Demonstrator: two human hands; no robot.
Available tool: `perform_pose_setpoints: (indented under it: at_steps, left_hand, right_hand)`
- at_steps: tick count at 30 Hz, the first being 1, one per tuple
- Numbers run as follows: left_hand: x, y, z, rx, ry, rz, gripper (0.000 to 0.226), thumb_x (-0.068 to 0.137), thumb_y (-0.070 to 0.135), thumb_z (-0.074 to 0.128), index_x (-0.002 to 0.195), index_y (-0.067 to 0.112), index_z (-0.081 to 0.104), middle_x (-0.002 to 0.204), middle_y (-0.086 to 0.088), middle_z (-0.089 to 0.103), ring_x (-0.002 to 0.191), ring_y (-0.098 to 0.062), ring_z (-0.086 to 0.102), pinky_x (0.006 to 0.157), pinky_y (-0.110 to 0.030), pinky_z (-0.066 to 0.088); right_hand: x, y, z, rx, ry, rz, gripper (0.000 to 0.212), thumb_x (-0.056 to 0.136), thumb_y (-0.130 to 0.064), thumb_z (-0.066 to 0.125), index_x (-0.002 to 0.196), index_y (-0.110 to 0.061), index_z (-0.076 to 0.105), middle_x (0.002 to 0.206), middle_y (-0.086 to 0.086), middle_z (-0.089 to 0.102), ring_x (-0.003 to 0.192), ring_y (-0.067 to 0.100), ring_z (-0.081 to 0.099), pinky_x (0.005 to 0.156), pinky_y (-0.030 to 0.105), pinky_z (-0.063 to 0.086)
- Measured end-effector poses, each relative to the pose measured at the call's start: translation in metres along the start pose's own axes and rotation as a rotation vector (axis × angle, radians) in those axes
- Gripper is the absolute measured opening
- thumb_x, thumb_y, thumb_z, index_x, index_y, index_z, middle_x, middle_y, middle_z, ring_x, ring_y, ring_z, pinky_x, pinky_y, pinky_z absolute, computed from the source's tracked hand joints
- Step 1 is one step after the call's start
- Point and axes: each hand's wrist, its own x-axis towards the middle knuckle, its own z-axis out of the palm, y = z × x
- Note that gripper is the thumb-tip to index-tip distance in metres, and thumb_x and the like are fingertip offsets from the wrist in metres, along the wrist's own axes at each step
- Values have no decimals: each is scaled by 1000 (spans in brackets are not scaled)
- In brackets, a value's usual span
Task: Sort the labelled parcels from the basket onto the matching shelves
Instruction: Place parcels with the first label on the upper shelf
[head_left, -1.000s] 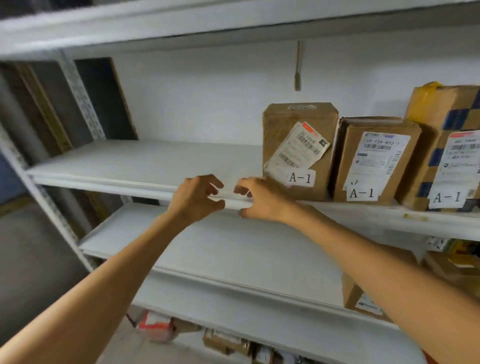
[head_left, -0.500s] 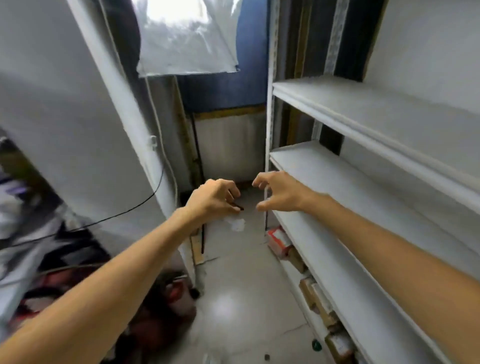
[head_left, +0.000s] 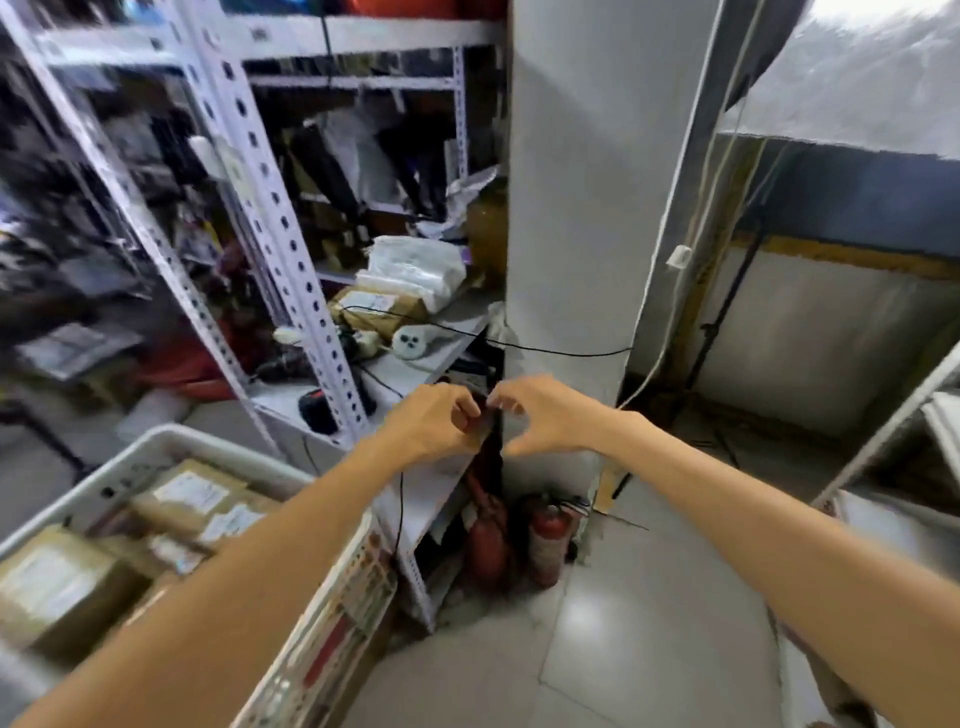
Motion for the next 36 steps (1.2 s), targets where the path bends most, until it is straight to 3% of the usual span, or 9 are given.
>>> perform_pose_setpoints:
  at_steps: [2,5,11,16,19,21,26,29,36]
  left_hand:
    - [-23,-34,-9,-4,-13,-74,35,74,35,79,103,22,66,90,6,64,88,-16,63,73,-31,51]
    - [-58,-80,-18,-43,-27,-196,41,75,34,80,110,19,64,94,2,65,88,-17,63,82,-36,54]
    - [-125,-151,-36,-51,36,-352,43,73,36,80,110,22,63,96,6,63,86,-14,61,77,-32,53]
    - [-170,-198,-45,-80,95,-464,39,70,38,79,103,27,62,96,9,65,87,-11,62,80,-35,54]
    - [-190,-221,-50,-94,104,-522,35,72,34,79,102,29,60,95,8,64,87,-11,61,78,-34,54]
    - [-200,-236,-52,-98,101,-558,40,72,34,79,107,25,61,95,8,64,89,-13,62,80,-37,55]
    - [-220,-269,-57,-91,112,-612,45,72,36,78,112,22,63,98,7,65,92,-14,62,82,-38,54]
    - [-225,-286,-57,-131,133,-661,44,74,34,78,111,19,62,91,10,65,86,-11,62,81,-34,55]
    - [-208,-316,-46,-172,134,-783,41,77,33,77,112,20,61,106,1,66,95,-15,62,86,-38,54]
  right_hand:
    - [23,-28,14,7,-59,-70,58,75,-28,77,125,-8,55,117,9,61,105,25,56,89,39,47]
    - [49,-69,37,4,-140,-161,54,80,-27,74,125,-8,53,118,10,58,106,25,54,89,37,46]
    - [93,-136,76,23,-283,-260,62,82,-31,74,134,-10,48,126,8,54,113,22,53,95,36,47]
    - [123,-191,102,-8,-326,-329,62,79,-31,76,133,-14,48,126,3,54,112,17,53,88,27,44]
    - [139,-217,117,-36,-343,-360,62,77,-31,77,130,-14,50,125,5,56,113,20,54,94,34,48]
    - [149,-231,123,-59,-351,-390,61,77,-31,76,130,-13,51,125,6,56,113,21,54,93,35,48]
    - [178,-257,141,-64,-360,-451,59,78,-24,75,130,-13,50,125,3,56,107,15,52,83,22,42]
    - [199,-267,154,-81,-401,-477,60,78,-24,77,130,-15,50,125,2,56,100,11,48,87,24,44]
    - [265,-273,189,-158,-524,-573,64,75,-27,79,131,-17,48,127,3,55,104,15,52,89,27,46]
